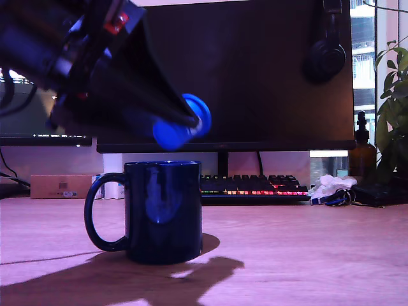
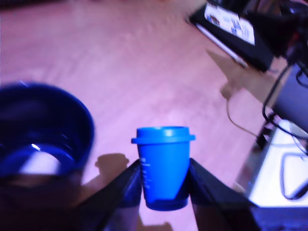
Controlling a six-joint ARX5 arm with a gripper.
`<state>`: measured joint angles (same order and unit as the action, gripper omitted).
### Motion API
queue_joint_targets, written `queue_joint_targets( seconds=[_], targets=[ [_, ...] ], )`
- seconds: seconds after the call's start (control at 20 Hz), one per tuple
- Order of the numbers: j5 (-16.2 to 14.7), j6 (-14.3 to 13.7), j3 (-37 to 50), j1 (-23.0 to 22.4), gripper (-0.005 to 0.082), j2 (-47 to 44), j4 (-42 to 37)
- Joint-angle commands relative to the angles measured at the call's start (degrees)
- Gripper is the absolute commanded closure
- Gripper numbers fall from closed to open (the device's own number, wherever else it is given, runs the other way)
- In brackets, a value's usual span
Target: Pick up the coffee capsules on the table and drop them inside the coffee cup
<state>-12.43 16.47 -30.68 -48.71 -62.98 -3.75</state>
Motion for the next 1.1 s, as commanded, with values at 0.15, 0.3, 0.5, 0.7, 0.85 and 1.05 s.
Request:
queue_joint_targets(
  seconds=[0.15,0.3,0.5,0.7,0.85,1.05],
  targets=[
    [2.5,-4.4,-3.0,3.5,0.0622,0.0,0.0],
    [2.6,-5.2,-3.6,5.8,0.0622,-1.6,1.2],
    [2.5,-7.6,-7.1,7.6,0.0622,-5.3,4.2],
    [2.6,-10.1,-13.9,7.9,0.0622,-10.8,12.0],
    [2.6,-10.8,-17.0,7.9,0.0622,-13.7,16.5],
    [2.6,-11.1,-17.6,7.9,0.0622,-15.3,19.0]
  ],
)
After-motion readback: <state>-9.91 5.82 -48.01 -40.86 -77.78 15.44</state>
